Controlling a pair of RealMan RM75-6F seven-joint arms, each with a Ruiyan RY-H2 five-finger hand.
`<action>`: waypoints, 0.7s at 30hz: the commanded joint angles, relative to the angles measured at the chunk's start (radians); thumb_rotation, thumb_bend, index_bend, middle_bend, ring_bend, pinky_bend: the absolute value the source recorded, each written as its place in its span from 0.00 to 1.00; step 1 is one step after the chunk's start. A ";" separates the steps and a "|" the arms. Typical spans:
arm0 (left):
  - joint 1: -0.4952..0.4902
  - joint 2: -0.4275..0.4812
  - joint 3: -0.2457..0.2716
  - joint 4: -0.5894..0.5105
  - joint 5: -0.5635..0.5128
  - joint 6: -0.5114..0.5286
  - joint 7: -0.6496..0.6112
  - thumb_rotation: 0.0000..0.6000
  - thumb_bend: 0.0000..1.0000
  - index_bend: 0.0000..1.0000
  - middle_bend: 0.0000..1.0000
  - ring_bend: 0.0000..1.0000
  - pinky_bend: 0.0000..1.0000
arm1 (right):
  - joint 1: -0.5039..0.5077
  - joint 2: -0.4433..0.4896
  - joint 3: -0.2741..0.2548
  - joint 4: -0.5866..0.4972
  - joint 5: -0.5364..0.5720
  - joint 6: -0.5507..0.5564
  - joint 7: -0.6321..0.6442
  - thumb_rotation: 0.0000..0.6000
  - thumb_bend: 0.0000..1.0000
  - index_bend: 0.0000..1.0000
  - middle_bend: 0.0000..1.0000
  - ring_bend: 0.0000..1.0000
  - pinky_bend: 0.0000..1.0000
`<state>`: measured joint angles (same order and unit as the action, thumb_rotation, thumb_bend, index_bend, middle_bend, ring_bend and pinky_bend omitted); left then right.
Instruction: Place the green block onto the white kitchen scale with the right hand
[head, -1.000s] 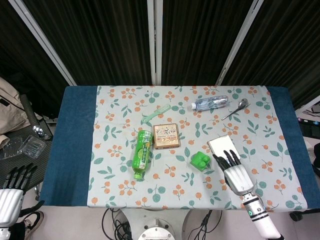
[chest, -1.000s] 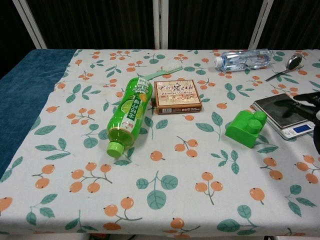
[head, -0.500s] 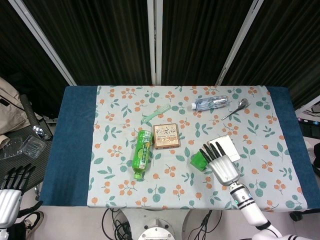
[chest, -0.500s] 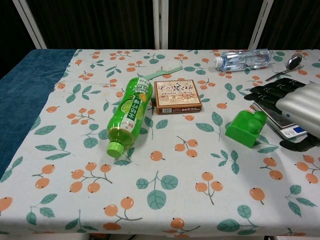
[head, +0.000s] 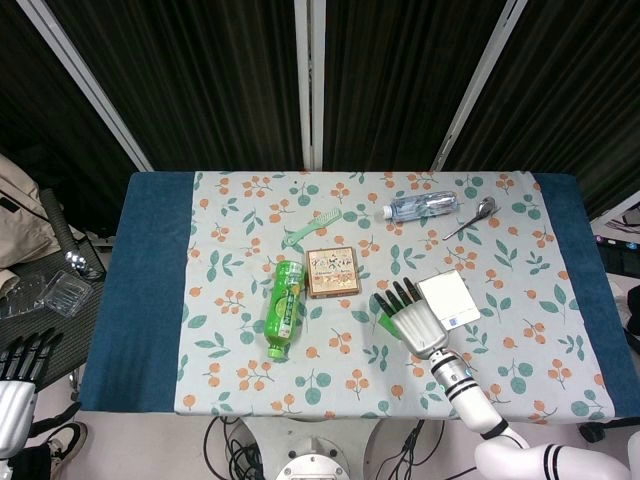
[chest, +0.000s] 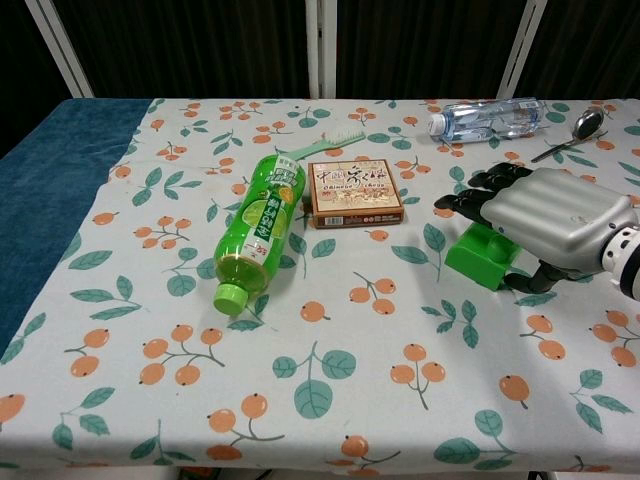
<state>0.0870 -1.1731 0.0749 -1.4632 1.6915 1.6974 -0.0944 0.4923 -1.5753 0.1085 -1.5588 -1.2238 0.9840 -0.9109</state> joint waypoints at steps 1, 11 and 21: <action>0.002 0.000 0.000 0.001 0.000 0.002 -0.002 1.00 0.06 0.04 0.03 0.00 0.00 | 0.014 -0.008 -0.005 -0.002 0.030 0.004 -0.024 1.00 0.23 0.04 0.23 0.00 0.00; 0.007 -0.004 0.002 0.008 -0.001 0.002 -0.003 1.00 0.06 0.04 0.03 0.00 0.00 | 0.007 0.027 -0.017 -0.031 -0.033 0.099 0.065 1.00 0.28 0.42 0.43 0.08 0.00; 0.001 -0.006 0.001 0.004 0.004 -0.005 0.004 1.00 0.06 0.04 0.03 0.00 0.00 | -0.013 0.129 0.032 0.007 0.029 0.148 0.146 1.00 0.30 0.42 0.43 0.08 0.00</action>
<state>0.0879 -1.1793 0.0758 -1.4594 1.6959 1.6919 -0.0907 0.4822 -1.4588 0.1286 -1.5699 -1.2275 1.1382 -0.7718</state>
